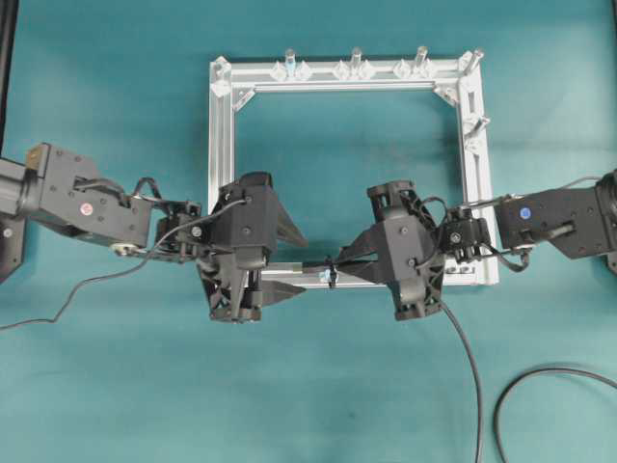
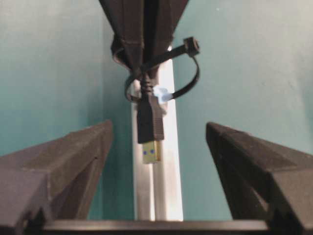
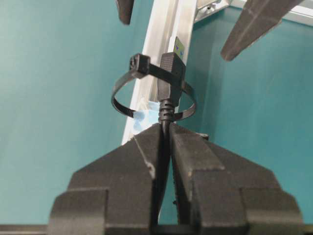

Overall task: Insert the wire through the string loop located in the center.
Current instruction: 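Move the left gripper to the plug emerging from the loop and grasp it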

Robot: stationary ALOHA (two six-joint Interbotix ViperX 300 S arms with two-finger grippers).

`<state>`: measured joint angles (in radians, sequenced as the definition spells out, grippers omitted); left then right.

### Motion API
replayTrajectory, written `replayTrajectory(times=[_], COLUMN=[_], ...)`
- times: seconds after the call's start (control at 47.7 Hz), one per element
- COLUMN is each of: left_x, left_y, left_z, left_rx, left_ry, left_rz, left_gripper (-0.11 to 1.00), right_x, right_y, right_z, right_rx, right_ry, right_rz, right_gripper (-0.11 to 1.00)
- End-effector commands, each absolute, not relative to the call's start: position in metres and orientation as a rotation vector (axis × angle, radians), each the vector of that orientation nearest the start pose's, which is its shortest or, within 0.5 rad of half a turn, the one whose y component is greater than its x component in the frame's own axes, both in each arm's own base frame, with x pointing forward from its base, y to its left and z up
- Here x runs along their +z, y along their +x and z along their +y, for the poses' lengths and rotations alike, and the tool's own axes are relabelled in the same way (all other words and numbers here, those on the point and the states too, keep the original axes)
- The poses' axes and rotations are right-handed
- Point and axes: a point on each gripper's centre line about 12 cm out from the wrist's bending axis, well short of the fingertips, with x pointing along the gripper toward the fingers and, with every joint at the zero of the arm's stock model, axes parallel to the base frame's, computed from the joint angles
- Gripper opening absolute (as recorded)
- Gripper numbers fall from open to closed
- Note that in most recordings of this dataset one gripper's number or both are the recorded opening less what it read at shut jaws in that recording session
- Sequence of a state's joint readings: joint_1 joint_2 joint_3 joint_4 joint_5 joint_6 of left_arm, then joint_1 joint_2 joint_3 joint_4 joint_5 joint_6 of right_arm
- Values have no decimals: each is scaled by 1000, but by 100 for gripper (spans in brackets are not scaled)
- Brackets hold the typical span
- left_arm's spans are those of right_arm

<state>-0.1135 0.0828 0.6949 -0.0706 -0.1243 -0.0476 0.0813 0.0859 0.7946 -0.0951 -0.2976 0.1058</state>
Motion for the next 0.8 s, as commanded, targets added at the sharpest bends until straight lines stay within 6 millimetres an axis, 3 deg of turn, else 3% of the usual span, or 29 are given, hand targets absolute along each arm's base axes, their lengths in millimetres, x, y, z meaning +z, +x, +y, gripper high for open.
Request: replayTrajectory(times=[0.0, 0.231, 0.587, 0.671, 0.776], left_x=[148, 138, 120, 121, 122], left_y=[399, 411, 412, 412, 413], left_z=[-45, -45, -41, -40, -39], left_rx=[-66, -64, -54, -52, -51], left_ry=[-77, -68, -64, -65, -63], left_rz=[626, 641, 681, 680, 675], left_gripper=[83, 83, 81, 75, 52], right_x=[135, 135, 135, 135, 135], right_y=[378, 378, 378, 379, 378], right_z=[34, 34, 34, 34, 34], right_rx=[104, 103, 103, 103, 103], right_ry=[-5, -3, -3, -3, -3], right_rz=[546, 547, 547, 545, 547], right_gripper=[7, 7, 7, 7, 7])
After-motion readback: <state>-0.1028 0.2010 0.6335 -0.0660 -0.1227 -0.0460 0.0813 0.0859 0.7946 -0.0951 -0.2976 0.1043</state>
